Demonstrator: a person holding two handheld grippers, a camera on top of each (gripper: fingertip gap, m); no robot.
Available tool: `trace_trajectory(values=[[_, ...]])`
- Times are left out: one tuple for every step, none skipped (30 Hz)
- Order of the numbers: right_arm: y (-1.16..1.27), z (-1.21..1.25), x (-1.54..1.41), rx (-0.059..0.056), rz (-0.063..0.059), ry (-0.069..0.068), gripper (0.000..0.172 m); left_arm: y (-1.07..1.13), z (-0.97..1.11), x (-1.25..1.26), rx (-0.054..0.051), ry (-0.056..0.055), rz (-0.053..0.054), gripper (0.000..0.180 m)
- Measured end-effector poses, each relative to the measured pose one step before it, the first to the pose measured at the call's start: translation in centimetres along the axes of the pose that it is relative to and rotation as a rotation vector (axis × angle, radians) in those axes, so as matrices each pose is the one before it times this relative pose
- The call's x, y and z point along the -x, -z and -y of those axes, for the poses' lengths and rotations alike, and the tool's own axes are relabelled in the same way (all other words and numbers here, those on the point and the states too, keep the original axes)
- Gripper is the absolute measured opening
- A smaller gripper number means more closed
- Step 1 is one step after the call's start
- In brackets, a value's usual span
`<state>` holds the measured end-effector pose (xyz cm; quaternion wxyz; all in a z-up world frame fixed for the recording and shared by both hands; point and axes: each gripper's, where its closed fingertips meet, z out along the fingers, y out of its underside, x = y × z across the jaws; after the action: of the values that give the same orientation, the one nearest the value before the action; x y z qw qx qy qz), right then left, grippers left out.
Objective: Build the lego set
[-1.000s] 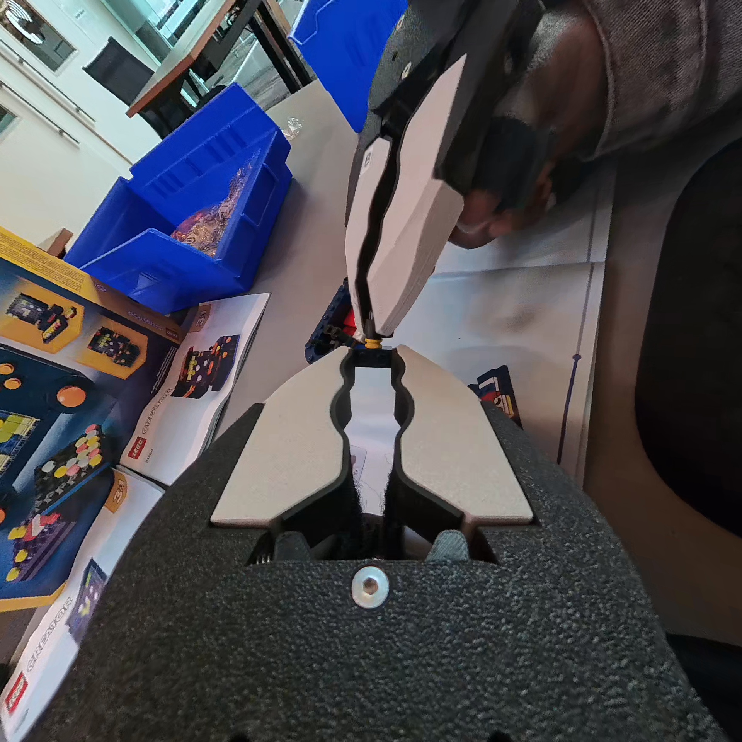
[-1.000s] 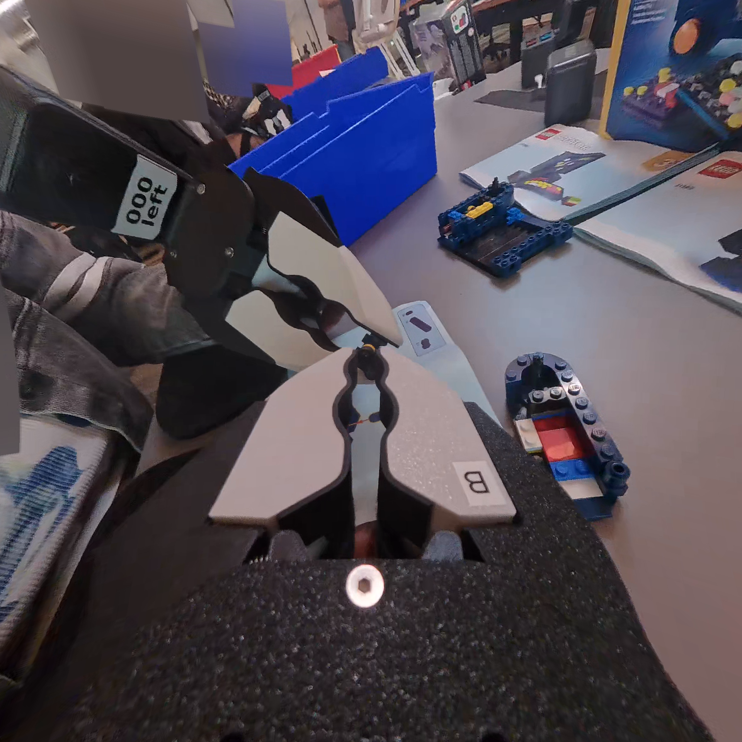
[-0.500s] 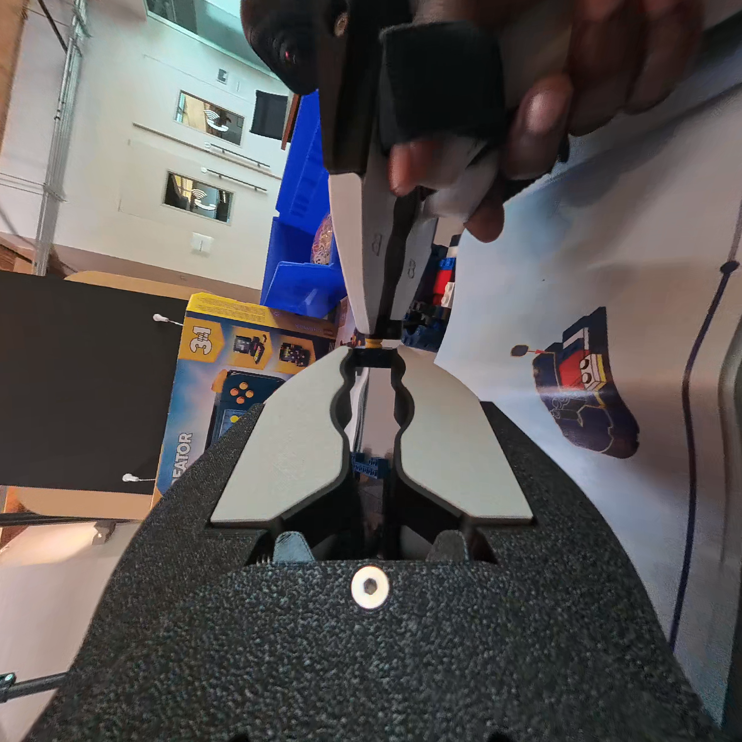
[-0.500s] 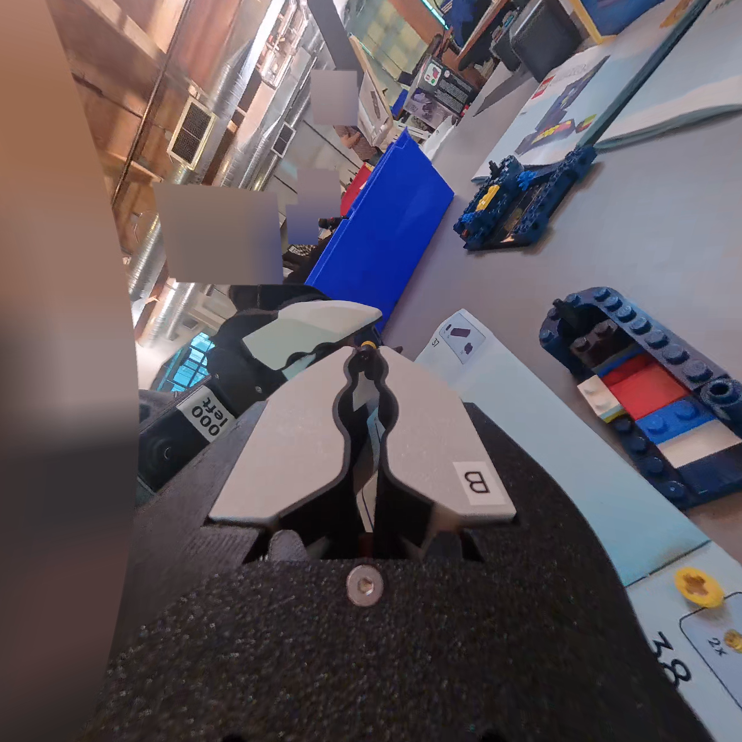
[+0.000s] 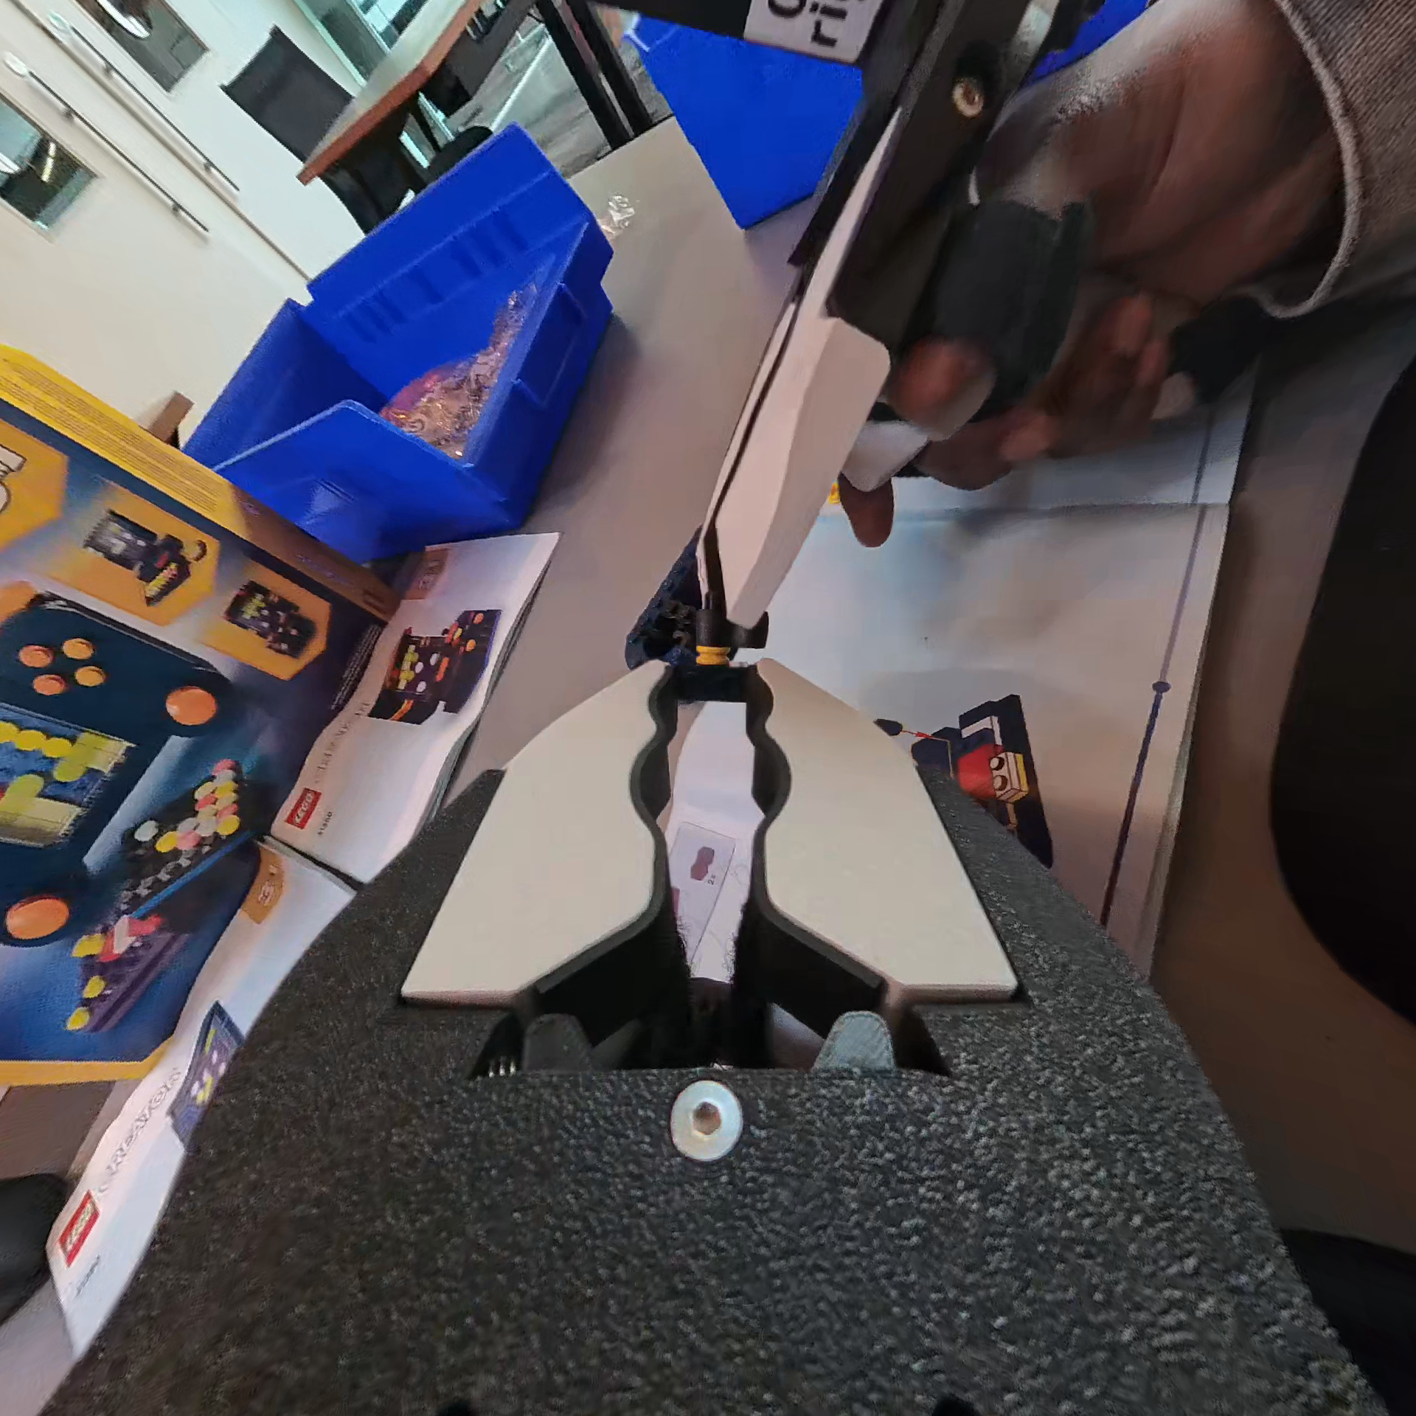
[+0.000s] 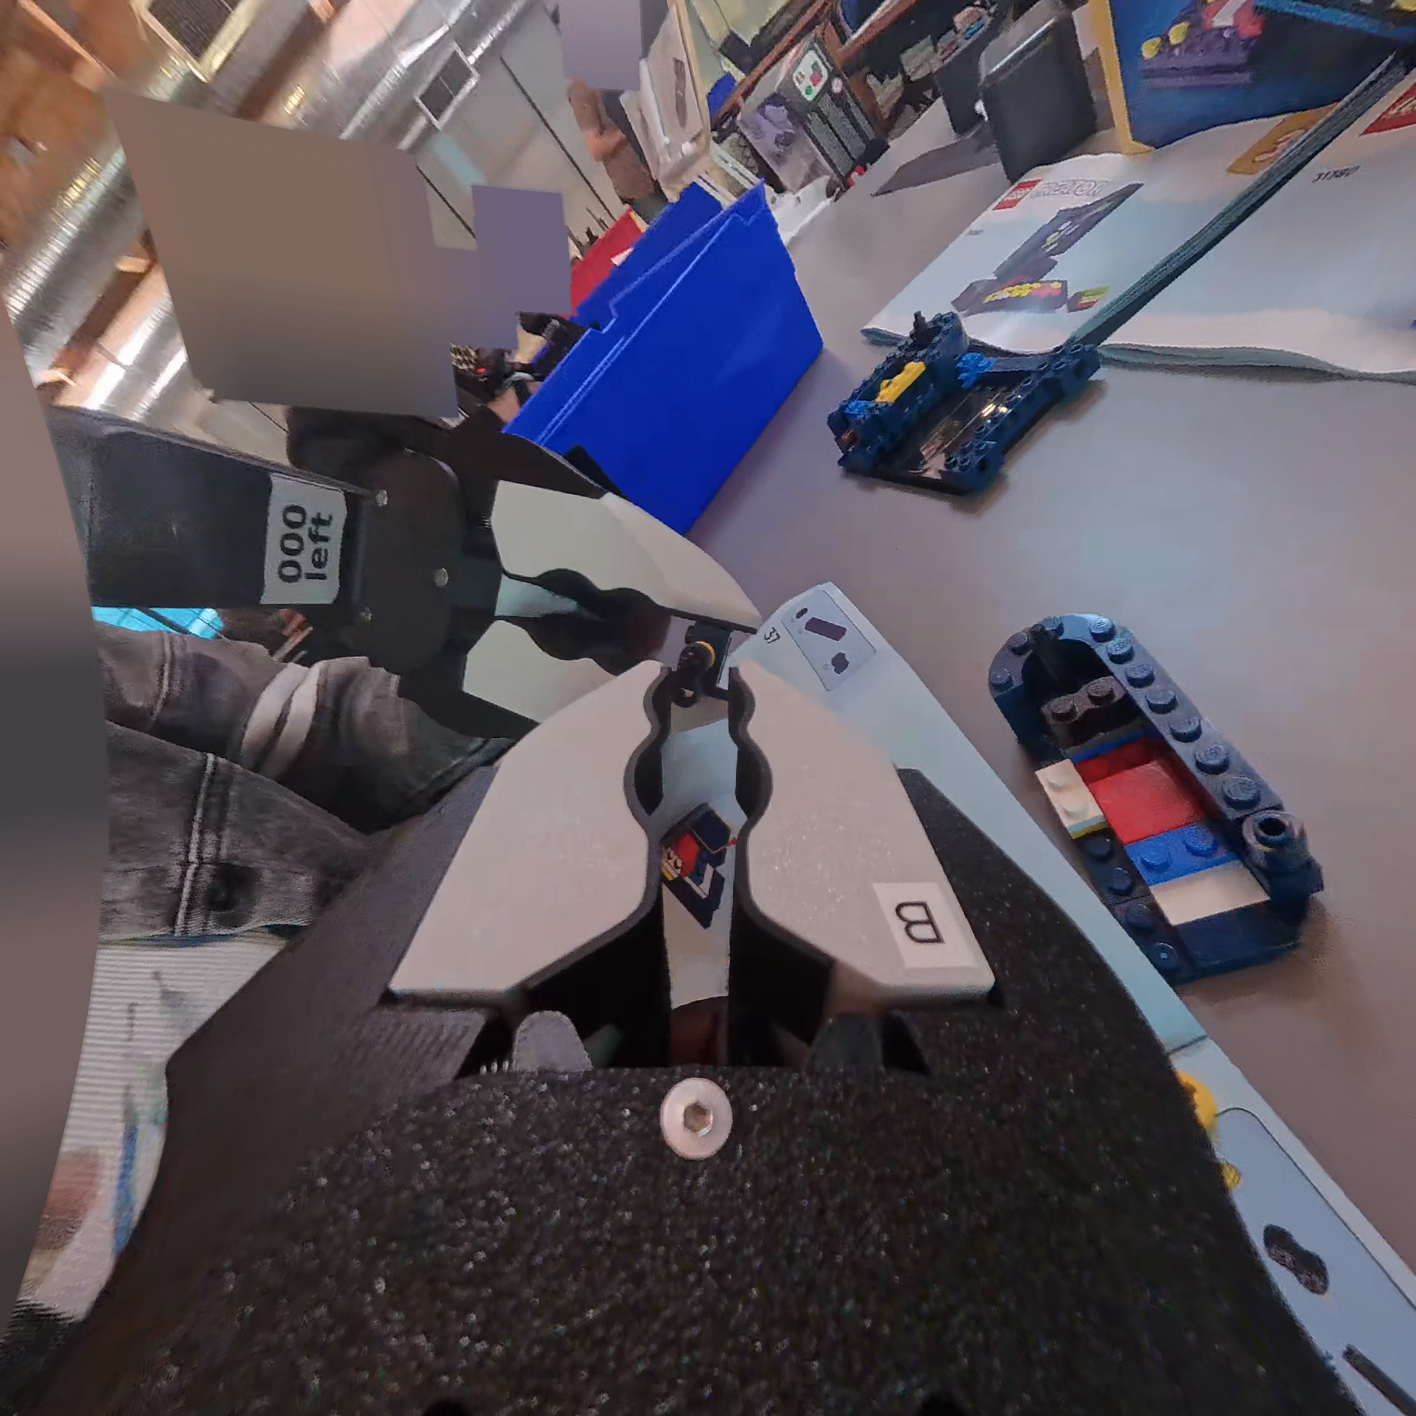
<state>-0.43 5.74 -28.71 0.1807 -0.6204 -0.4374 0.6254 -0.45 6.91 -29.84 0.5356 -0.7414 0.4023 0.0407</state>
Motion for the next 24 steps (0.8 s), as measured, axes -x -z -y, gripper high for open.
trace_trajectory(values=[[-0.027, -0.078, 0.048, 0.0051, -0.0009, 0.0050, 0.010, -0.057, -0.104, -0.057, 0.0058, -0.0016, -0.0027, 0.017], [0.012, -0.017, 0.033, 0.0004, 0.0043, -0.0064, 0.009, -0.043, -0.055, -0.078, 0.0027, 0.0009, -0.0043, 0.017], [0.071, 0.057, -0.034, -0.0044, 0.0033, -0.0108, 0.009, -0.031, -0.044, -0.037, 0.0031, 0.0024, -0.0025, 0.017], [0.126, 0.121, -0.033, -0.0074, 0.0045, -0.0108, 0.009, -0.023, -0.071, -0.003, 0.0048, 0.0023, -0.0008, 0.017], [0.166, 0.172, -0.055, -0.0093, 0.0019, -0.0066, 0.009, -0.032, -0.113, -0.019, 0.0066, 0.0023, -0.0027, 0.017], [0.158, 0.163, -0.106, -0.0073, -0.0060, -0.0003, 0.008, -0.032, -0.085, -0.024, 0.0038, 0.0029, -0.0024, 0.017], [0.114, 0.078, -0.200, -0.0021, -0.0151, 0.0060, 0.008, -0.014, -0.045, -0.027, 0.0011, 0.0024, -0.0029, 0.017], [0.016, -0.075, -0.176, 0.0077, -0.0157, 0.0110, 0.008, -0.022, 0.010, -0.037, -0.0007, 0.0007, -0.0020, 0.017], [-0.071, -0.197, -0.072, 0.0140, -0.0093, 0.0111, 0.008, 0.007, 0.001, -0.014, 0.0003, -0.0002, -0.0002, 0.017], [-0.111, -0.172, 0.070, 0.0117, 0.0001, 0.0084, 0.009, -0.005, -0.010, -0.032, 0.0010, -0.0018, -0.0008, 0.017], [-0.059, -0.070, 0.139, 0.0068, 0.0048, 0.0066, 0.010, -0.008, -0.003, -0.022, 0.0011, -0.0014, -0.0006, 0.017], [0.135, 0.136, 0.143, 0.0003, 0.0043, 0.0103, 0.011, 0.011, 0.011, 0.000, -0.0018, 0.0022, -0.0003, 0.017], [0.445, 0.423, 0.129, -0.0069, 0.0010, 0.0195, 0.012, 0.030, 0.077, -0.021, -0.0067, 0.0095, -0.0050, 0.017], [0.844, 0.797, 0.103, -0.0213, -0.0061, 0.0351, 0.014, 0.056, 0.142, -0.065, -0.0125, 0.0194, -0.0117, 0.017], [1.228, 1.164, 0.111, -0.0373, -0.0136, 0.0560, 0.015, 0.065, 0.228, -0.109, -0.0197, 0.0281, -0.0190, 0.017], [1.528, 1.358, 0.137, -0.0431, -0.0174, 0.0778, 0.016, 0.081, 0.308, -0.205, -0.0271, 0.0357, -0.0285, 0.017], [1.706, 1.358, 0.008, -0.0392, -0.0286, 0.0866, 0.015, 0.086, 0.305, -0.230, -0.0281, 0.0414, -0.0322, 0.017], [1.739, 1.162, -0.237, -0.0303, -0.0393, 0.0831, 0.016, 0.056, 0.237, -0.299, -0.0232, 0.0465, -0.0379, 0.016], [1.647, 0.835, -0.409, -0.0239, -0.0418, 0.0758, 0.014, -0.001, 0.127, -0.371, -0.0157, 0.0522, -0.0441, 0.016], [1.300, 0.362, -0.446, -0.0146, -0.0391, 0.0643, 0.005, -0.059, 0.042, -0.353, -0.0114, 0.0531, -0.0421, 0.016], [0.731, -0.102, -0.069, -0.0044, -0.0114, 0.0519, 0.000, -0.053, 0.090, -0.336, -0.0153, 0.0480, -0.0399, 0.016], [0.004, -0.512, 0.560, 0.0132, 0.0294, 0.0322, 0.000, -0.035, 0.073, -0.329, -0.0130, 0.0413, -0.0388, 0.016], [-0.653, -0.896, 1.203, 0.0354, 0.0722, 0.0103, 0.000, -0.024, 0.032, -0.262, -0.0082, 0.0338, -0.0330, 0.016], [-1.196, -1.023, 1.484, 0.0471, 0.0910, 0.0003, 0.000, -0.042, -0.058, -0.261, -0.0015, 0.0268, -0.0312, 0.016]])
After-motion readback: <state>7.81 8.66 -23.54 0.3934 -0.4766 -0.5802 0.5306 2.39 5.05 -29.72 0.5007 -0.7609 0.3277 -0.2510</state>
